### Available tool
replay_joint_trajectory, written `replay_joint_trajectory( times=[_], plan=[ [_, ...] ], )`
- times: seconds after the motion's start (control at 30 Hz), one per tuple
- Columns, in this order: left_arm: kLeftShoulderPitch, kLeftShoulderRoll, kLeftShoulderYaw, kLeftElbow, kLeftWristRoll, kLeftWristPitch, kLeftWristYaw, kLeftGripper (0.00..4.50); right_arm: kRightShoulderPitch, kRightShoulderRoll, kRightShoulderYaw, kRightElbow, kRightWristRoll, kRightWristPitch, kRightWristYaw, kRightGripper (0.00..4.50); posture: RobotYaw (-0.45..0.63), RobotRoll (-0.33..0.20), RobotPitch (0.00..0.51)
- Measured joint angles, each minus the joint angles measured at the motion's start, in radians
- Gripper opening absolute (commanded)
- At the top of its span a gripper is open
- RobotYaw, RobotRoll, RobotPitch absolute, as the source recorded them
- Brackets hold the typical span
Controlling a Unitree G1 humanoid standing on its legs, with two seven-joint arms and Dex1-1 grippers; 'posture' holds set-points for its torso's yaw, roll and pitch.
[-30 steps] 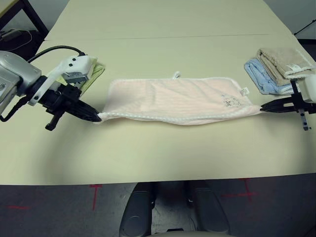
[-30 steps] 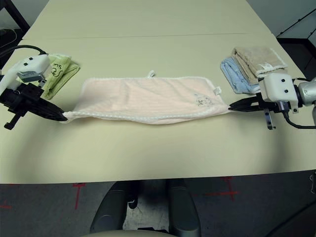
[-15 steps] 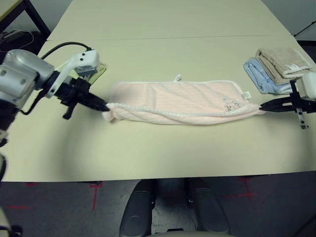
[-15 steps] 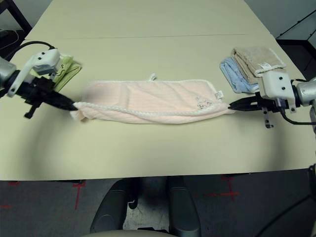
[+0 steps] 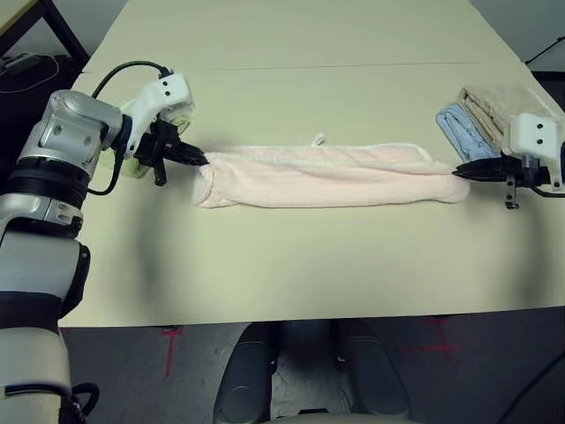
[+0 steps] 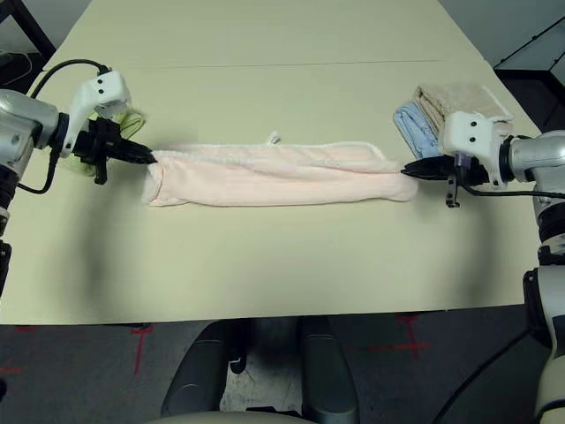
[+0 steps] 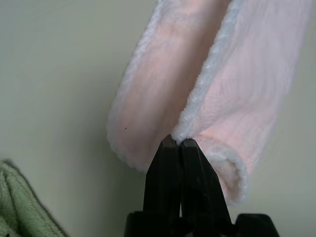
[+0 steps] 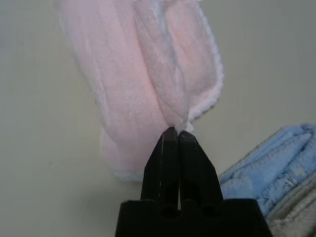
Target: Fold the towel and set it aside.
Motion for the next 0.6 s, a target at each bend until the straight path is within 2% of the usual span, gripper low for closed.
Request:
replay_joint_trajectory(
  times=[0.37,0.6],
  plan=[
    [-0.043,-0.052,0.037,0.120,0.097,-0.071,0.025,0.03,-0.059,0.056,0.003,0.011,-0.121,0.052,-0.179,0.00,0.02,0.000,0.236],
    [-0.080,-0.106,0.049,0.199,0.154,-0.109,0.109,0.03,-0.066,0.079,0.023,0.012,-0.184,0.088,-0.200,0.00,0.02,0.000,0.237]
  ],
)
